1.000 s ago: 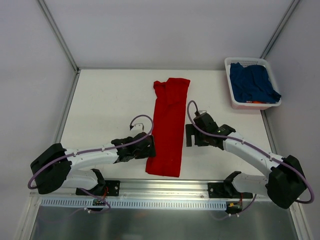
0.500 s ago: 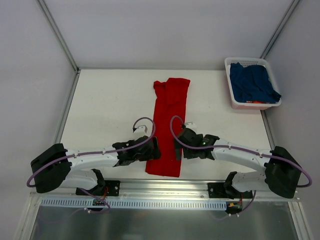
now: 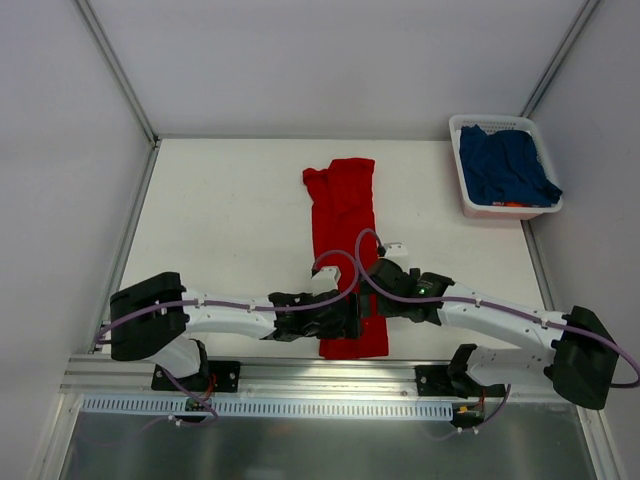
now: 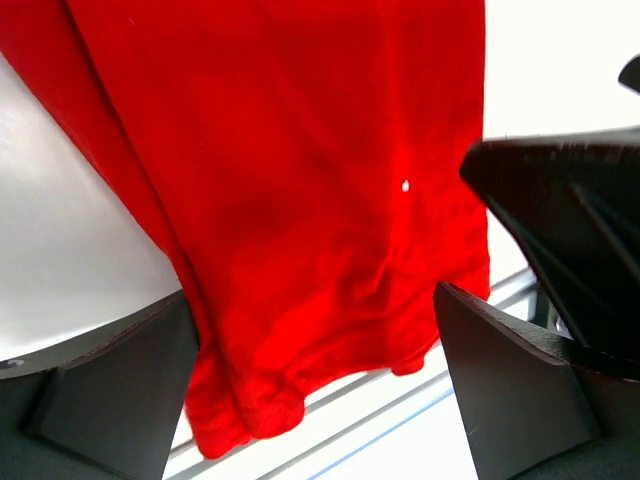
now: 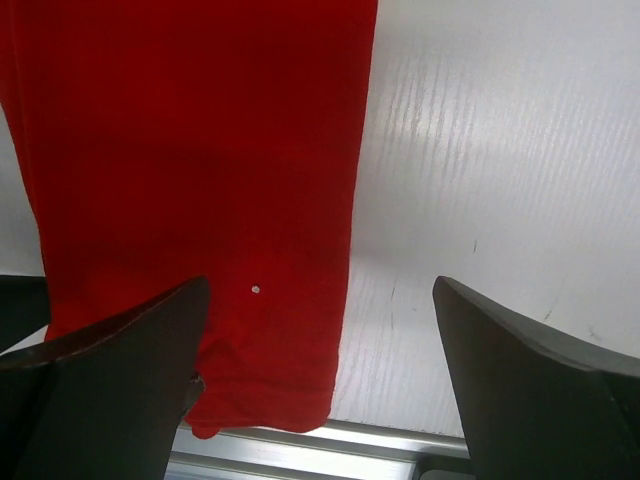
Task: Fold and stack the t-shirts
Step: Grab the bottom of the folded rectangular tshirt with both arms
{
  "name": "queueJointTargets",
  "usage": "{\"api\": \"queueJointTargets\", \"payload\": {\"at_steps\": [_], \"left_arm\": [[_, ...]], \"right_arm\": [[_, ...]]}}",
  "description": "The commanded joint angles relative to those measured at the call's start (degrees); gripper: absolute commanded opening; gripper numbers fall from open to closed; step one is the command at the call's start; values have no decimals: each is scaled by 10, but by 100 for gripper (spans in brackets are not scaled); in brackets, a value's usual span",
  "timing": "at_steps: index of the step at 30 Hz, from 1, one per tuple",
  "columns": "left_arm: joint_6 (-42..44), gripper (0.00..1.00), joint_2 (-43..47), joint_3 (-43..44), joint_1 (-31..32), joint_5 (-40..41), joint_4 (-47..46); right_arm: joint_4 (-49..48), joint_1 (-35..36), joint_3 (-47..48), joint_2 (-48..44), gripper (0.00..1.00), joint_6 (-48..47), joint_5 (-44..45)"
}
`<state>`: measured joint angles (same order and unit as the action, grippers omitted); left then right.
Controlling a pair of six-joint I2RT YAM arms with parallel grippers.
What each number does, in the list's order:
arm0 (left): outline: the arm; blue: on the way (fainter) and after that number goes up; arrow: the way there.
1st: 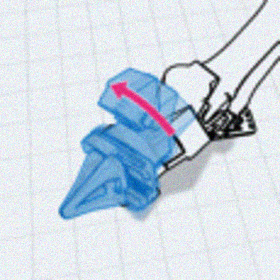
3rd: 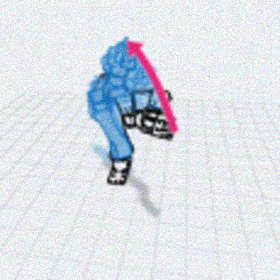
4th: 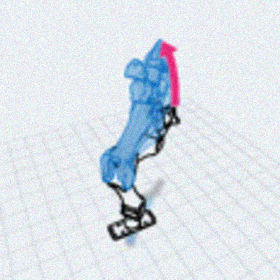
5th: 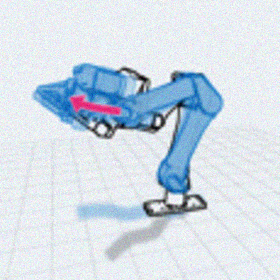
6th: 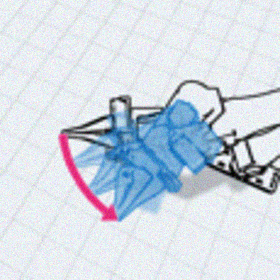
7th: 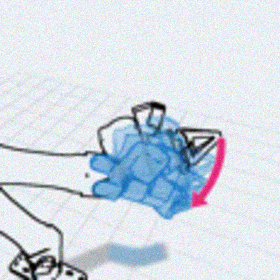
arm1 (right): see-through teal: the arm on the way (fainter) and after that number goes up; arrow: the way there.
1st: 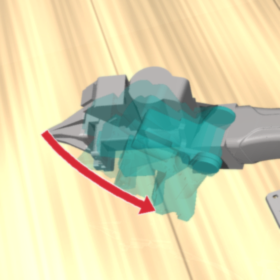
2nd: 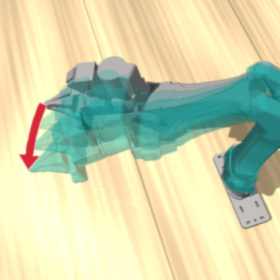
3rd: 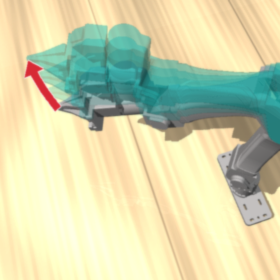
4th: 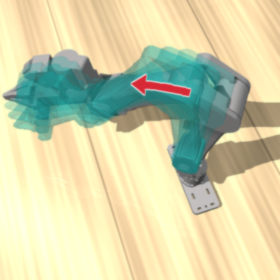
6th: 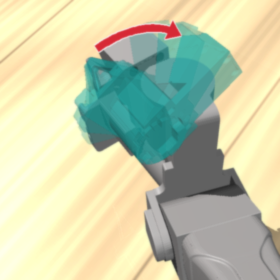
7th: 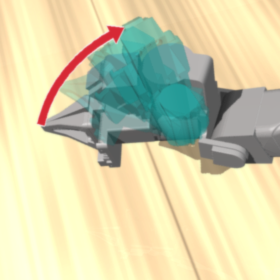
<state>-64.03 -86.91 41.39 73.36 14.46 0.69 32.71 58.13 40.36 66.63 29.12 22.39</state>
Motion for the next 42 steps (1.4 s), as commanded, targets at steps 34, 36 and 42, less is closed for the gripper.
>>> {"api": "queueJointTargets", "payload": {"at_steps": [34, 36, 42], "left_arm": [[-101, 90, 9, -108, 10, -18, 114], [-105, 86, 10, -111, 13, -18, 114], [-115, 77, 14, -124, 17, -22, 114]], "right_arm": [[-75, 37, -115, 5, 60, 95, -21], [-81, 44, -114, 17, 59, 101, -23], [-98, 62, -107, 42, 56, 112, -24]]}}
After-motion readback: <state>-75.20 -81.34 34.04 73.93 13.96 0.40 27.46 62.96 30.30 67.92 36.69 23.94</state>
